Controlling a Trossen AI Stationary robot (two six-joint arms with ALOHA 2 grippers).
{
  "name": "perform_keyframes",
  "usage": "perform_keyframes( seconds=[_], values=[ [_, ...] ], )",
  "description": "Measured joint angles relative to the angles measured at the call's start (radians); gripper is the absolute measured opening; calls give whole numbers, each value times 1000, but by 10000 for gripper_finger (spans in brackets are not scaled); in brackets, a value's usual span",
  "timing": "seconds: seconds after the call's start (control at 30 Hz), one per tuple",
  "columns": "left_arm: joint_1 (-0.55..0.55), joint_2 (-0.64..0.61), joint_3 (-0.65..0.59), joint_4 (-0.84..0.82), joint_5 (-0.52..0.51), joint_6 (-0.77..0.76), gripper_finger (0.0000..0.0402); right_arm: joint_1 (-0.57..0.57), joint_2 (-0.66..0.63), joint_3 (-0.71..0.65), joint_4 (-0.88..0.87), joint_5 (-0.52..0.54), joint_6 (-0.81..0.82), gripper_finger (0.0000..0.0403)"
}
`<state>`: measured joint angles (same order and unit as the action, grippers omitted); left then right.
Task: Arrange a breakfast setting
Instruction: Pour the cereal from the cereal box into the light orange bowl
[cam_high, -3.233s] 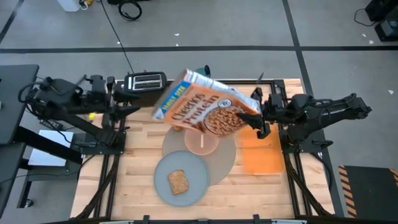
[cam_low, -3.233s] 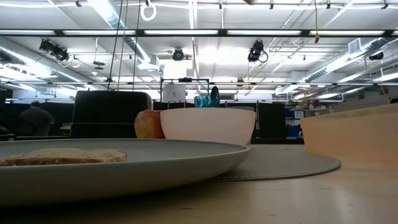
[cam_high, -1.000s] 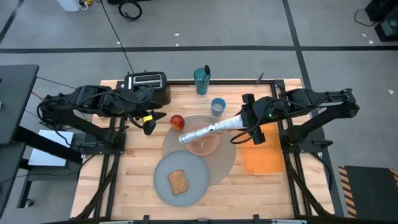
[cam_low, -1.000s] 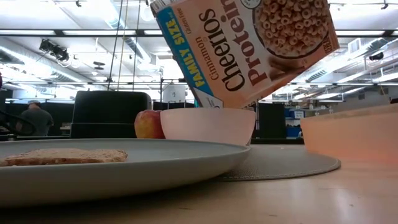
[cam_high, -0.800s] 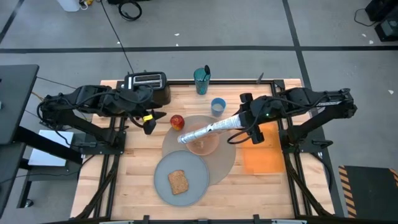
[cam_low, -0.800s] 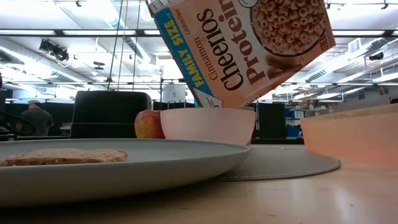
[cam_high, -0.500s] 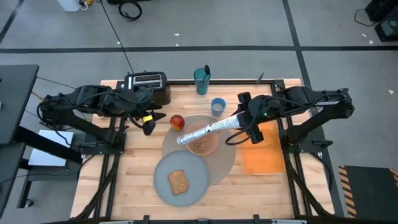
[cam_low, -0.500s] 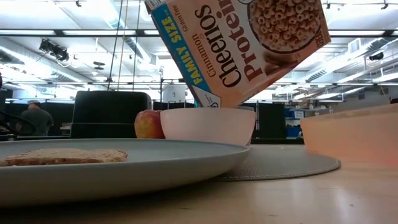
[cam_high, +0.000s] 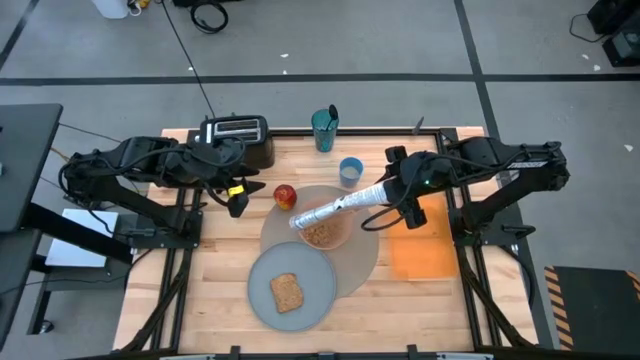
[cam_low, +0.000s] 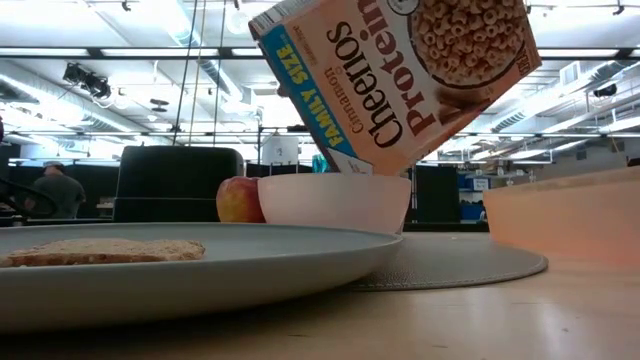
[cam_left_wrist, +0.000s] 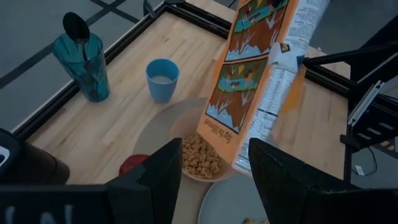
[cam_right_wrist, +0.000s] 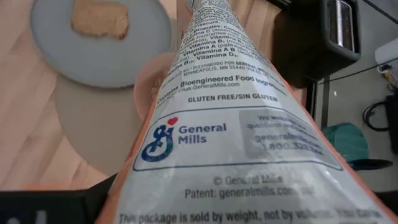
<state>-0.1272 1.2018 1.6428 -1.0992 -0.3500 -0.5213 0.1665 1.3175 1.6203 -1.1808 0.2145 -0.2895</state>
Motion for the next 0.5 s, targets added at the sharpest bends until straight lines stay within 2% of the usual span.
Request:
perform_keyframes(
  seconds=[0.27,0.37,0.5],
  values=[
    [0,0,0,0,0,-18,192,7,-4,0,-2,-36,33,231],
    [0,0,0,0,0,-20,192,8,-10,-1,-23,-14,58,231],
    [0,0,0,0,0,-19,192,11,-12,0,-24,-54,78,231]
  ],
)
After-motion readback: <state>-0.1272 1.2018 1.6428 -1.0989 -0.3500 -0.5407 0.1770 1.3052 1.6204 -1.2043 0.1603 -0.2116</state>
